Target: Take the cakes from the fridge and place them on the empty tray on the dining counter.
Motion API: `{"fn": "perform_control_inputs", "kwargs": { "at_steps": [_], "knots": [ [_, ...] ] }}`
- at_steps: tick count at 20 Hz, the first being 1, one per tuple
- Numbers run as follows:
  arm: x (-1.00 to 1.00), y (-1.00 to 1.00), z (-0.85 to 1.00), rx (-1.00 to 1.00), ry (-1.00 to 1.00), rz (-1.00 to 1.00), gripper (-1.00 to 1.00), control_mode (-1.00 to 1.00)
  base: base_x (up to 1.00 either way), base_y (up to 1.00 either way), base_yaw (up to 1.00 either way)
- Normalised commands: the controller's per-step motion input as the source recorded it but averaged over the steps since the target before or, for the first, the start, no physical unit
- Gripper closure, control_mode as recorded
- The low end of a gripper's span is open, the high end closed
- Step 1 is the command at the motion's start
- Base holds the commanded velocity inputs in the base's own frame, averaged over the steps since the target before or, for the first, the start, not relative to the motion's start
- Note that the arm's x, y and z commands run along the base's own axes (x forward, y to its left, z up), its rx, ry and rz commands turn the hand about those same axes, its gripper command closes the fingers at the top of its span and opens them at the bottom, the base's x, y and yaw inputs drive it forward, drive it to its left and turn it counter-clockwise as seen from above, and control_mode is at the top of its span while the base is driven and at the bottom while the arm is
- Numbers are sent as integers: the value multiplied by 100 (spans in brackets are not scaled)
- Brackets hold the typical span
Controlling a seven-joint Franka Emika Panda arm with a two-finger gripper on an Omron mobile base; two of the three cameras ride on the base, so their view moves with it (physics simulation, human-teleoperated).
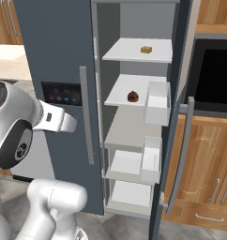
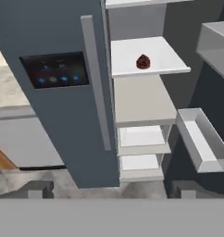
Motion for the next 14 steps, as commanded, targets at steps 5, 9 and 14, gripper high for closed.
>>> {"fn": "perform_control_inputs", "kwargs": {
  "at_steps": [5, 9, 14],
  "knots": [
    [0, 0, -9, 0, -9, 0, -100, 100, 29, -6, -1],
    [0, 0, 0, 0, 0, 0, -100, 100, 49, -18, -2],
    [0, 0, 0, 0, 0, 0, -100, 100, 61, -28, -3]
  ]
}}
